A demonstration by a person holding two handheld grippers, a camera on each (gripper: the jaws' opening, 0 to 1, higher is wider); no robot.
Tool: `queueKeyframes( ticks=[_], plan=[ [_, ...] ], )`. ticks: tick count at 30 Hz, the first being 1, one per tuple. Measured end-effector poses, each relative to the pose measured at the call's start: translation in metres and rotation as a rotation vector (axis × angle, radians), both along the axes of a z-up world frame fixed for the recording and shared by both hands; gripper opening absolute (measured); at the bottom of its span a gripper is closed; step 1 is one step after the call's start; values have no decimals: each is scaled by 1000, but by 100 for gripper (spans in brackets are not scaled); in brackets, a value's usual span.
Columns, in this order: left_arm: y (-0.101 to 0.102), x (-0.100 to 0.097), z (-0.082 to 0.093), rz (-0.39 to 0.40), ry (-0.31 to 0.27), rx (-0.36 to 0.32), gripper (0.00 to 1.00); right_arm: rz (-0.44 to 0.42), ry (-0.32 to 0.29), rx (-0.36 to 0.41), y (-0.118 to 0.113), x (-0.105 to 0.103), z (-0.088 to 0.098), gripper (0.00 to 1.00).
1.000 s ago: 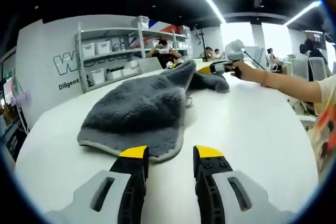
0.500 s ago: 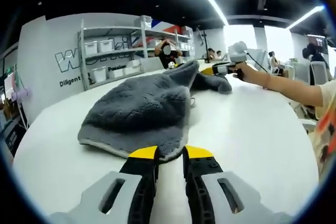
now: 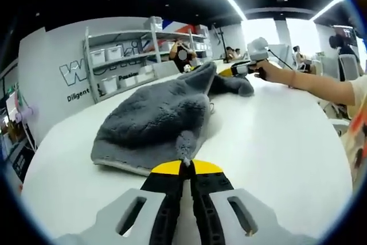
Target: Fold the towel on the table until its edges align and the towel forms a compact rectangular stack.
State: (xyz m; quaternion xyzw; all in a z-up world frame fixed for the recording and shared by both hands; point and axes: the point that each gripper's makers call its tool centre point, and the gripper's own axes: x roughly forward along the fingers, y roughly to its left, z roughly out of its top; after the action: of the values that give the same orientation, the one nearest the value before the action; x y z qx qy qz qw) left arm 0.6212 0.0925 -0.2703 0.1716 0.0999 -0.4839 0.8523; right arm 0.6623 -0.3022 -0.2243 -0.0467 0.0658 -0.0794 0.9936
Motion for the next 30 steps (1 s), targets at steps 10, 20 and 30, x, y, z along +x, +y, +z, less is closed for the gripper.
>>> queueKeyframes(
  ticks=[10,20,30],
  plan=[
    [0,-10,6,2,-43,10,3,1,-10,-1,0,-2,4,92],
    [5,-15,25,46,-44,-106,2,-1,-12,-1,0,-3,5,92],
    [10,-15,45,80,-58,-217,2,-7,-21,15,-3,-2,6,92]
  ],
)
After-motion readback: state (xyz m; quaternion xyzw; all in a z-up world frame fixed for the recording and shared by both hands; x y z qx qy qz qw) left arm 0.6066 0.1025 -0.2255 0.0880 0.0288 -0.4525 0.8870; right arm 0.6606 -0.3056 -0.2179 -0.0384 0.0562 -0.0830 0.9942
